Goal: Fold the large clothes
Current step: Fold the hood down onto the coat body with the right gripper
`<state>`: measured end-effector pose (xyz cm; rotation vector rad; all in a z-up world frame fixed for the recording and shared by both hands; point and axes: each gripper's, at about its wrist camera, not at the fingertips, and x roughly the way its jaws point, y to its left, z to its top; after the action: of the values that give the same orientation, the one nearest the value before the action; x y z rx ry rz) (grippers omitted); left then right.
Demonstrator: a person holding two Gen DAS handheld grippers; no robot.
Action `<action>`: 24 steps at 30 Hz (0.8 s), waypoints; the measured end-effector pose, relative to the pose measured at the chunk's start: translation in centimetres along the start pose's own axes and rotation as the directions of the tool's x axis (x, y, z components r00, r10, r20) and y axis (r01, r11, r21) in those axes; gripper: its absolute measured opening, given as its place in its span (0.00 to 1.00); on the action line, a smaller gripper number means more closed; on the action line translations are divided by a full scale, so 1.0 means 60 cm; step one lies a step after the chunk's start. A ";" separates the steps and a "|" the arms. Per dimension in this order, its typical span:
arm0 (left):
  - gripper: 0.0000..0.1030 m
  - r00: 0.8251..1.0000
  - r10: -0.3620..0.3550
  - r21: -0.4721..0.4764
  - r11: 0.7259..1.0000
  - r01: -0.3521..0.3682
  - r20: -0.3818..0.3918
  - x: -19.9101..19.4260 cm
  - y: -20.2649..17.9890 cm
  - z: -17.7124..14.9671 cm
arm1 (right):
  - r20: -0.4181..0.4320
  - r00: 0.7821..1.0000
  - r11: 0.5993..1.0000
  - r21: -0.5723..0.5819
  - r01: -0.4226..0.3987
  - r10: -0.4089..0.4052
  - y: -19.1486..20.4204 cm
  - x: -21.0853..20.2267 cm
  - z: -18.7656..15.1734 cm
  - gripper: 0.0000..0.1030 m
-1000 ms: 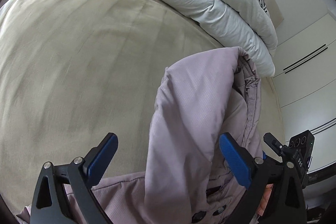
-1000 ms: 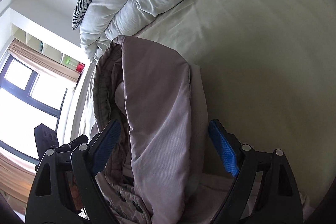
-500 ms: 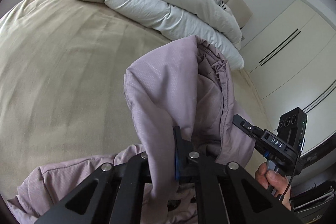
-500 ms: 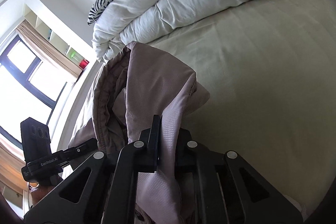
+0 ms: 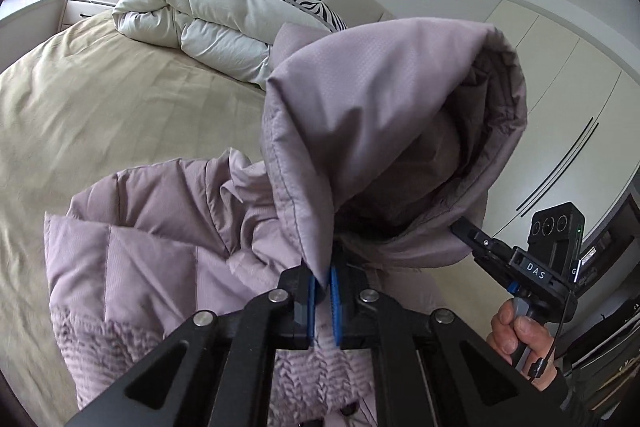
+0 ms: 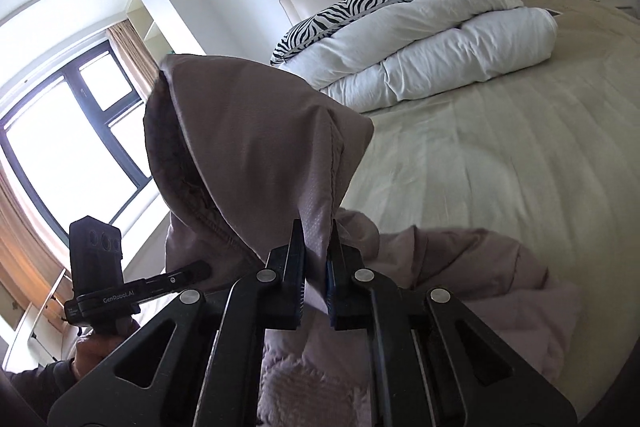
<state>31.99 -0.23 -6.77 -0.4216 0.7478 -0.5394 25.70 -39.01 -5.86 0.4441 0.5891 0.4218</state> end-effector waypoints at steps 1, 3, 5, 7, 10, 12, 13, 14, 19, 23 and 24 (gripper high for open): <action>0.07 1.000 0.007 0.011 1.000 -0.007 0.000 -0.015 -0.003 -0.016 | -0.010 1.000 1.000 0.005 0.002 -0.001 -0.001 -0.011 -0.020 0.08; 0.07 1.000 0.005 0.018 1.000 -0.005 0.001 -0.041 -0.001 -0.046 | -0.035 0.999 1.000 0.030 0.006 -0.005 -0.010 -0.027 -0.060 0.08; 0.07 1.000 -0.015 0.001 1.000 0.015 -0.015 -0.066 0.007 -0.076 | -0.067 0.998 0.999 0.039 0.020 -0.017 -0.019 -0.041 -0.103 0.08; 0.09 0.999 0.001 -0.004 1.000 -0.001 -0.033 -0.090 0.015 -0.110 | -0.132 0.990 0.996 0.058 0.063 -0.055 -0.036 -0.049 -0.144 0.08; 0.25 0.997 0.063 0.050 0.997 -0.060 -0.048 -0.120 0.017 -0.140 | -0.171 0.977 0.982 0.121 0.148 -0.126 -0.074 -0.070 -0.186 0.08; 0.34 0.994 0.101 0.093 0.991 -0.098 -0.030 -0.135 0.012 -0.130 | -0.147 0.977 0.970 0.164 0.178 -0.154 -0.088 -0.094 -0.196 0.08; 0.40 0.994 0.109 0.110 0.988 -0.108 -0.006 -0.143 0.008 -0.118 | -0.133 0.978 0.967 0.173 0.185 -0.163 -0.090 -0.104 -0.196 0.08; 0.47 0.993 0.112 0.123 0.986 -0.114 0.022 -0.152 0.003 -0.101 | -0.119 0.979 0.968 0.171 0.185 -0.166 -0.087 -0.109 -0.193 0.08; 0.71 0.981 0.133 0.271 0.948 -0.168 0.143 -0.137 -0.061 0.016 | -0.095 0.979 0.981 0.046 0.187 -0.182 -0.012 -0.100 -0.149 0.10; 0.74 0.966 0.228 0.342 0.904 -0.258 0.126 -0.052 -0.078 0.056 | -0.146 0.981 0.991 0.013 0.132 -0.128 0.046 -0.060 -0.117 0.18; 0.74 0.961 0.256 0.366 0.889 -0.276 0.105 -0.027 -0.077 0.051 | -0.169 0.978 0.992 -0.001 0.126 -0.124 0.057 -0.046 -0.116 0.20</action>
<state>31.82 -2.38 -1.37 0.0283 0.6190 -0.3980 18.53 -35.65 -8.09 0.3802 0.7798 0.3381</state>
